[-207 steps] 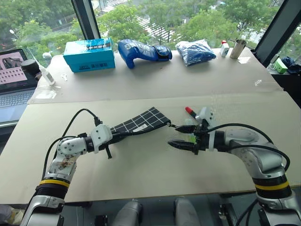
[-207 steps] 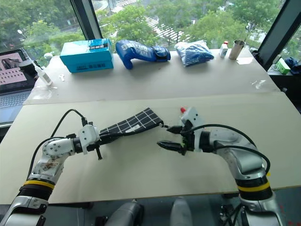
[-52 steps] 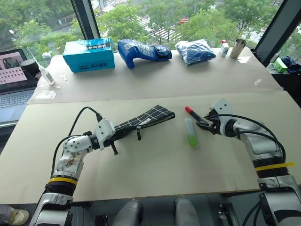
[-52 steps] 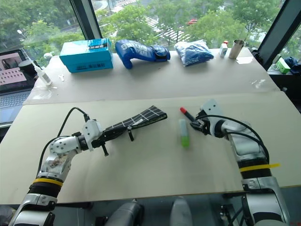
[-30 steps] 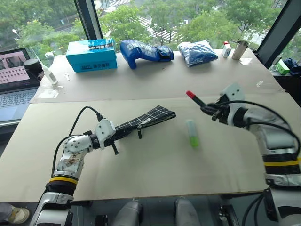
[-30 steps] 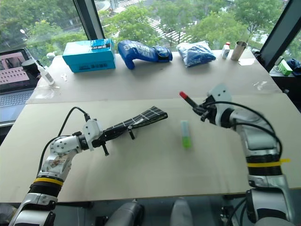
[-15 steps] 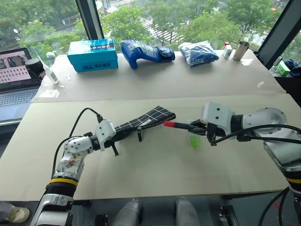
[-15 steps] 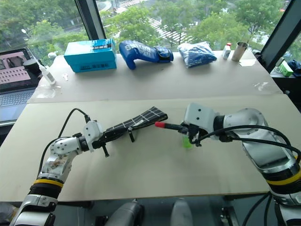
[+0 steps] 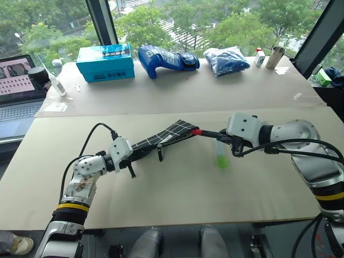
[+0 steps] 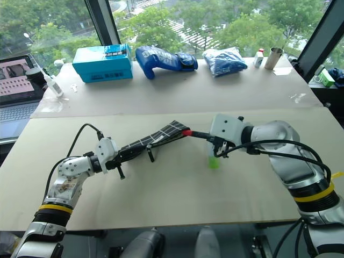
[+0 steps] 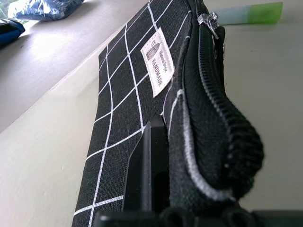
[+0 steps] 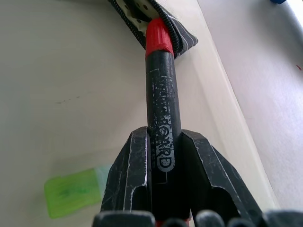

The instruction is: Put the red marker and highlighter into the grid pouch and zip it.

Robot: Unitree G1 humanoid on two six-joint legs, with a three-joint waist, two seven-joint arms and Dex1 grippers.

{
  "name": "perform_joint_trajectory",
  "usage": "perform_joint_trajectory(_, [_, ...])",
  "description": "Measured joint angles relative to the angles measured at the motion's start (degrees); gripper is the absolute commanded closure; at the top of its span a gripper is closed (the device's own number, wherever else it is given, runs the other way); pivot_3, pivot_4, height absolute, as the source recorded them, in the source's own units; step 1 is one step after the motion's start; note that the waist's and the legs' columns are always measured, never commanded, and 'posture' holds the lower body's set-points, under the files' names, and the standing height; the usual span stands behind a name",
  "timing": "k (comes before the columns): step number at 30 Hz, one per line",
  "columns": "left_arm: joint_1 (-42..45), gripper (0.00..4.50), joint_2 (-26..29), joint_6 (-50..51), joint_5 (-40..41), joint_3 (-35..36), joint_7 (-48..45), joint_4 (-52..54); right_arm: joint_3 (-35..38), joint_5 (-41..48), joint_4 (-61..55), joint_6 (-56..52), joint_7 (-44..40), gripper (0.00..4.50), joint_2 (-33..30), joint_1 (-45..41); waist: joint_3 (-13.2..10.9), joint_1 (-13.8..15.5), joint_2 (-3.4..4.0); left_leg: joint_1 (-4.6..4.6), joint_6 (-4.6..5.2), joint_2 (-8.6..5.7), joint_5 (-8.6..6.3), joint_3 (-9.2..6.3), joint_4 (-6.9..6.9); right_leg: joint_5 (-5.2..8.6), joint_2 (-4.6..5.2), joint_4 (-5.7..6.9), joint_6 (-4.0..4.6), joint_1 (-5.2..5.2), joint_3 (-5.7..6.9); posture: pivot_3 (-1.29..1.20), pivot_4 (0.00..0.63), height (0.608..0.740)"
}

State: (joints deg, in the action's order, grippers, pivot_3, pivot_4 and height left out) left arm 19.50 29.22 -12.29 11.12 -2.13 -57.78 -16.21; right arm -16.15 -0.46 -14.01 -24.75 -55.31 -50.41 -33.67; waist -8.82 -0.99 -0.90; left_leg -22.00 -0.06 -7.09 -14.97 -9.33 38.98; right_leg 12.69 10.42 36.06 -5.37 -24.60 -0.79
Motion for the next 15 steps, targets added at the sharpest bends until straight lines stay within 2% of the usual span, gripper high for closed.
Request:
perform_joint_trajectory(7, [0.4, 4.5, -0.13, -0.26, -0.17, -0.55, -0.42, -0.31, -12.67, -9.14, -0.32, 3.08, -0.75, 3.93, 11.15, -7.68, 0.0, -0.07, 0.0, -0.04, -0.02, 0.01, 0.01, -0.05, 0.03, 0.0, 0.02, 0.02, 0.0, -0.05, 0.0, 0.0, 0.15, 0.74])
perform_joint_trajectory(11, [0.41, 4.5, -0.03, -0.28, -0.18, -0.28, -0.43, -0.56, -15.38, -12.91, 1.82, 7.26, -1.1, 3.93, 13.19, -10.33, 0.0, 0.18, 0.0, -0.06, -0.03, -0.04, 0.02, -0.1, 0.05, -0.02, 0.03, 0.02, -0.03, -0.05, 0.0, 0.0, 0.15, 0.74])
perform_joint_trajectory(15, [0.41, 4.5, 0.11, -0.28, -0.37, -0.33, -1.17, -1.8, -18.1, -18.11, 5.54, 16.19, -1.62, 3.93, 13.43, -12.62, 0.0, -0.03, 0.0, -0.01, -0.03, -0.05, 0.02, -0.08, 0.02, -0.02, 0.0, 0.05, -0.03, -0.07, 0.0, 0.0, 0.15, 0.74])
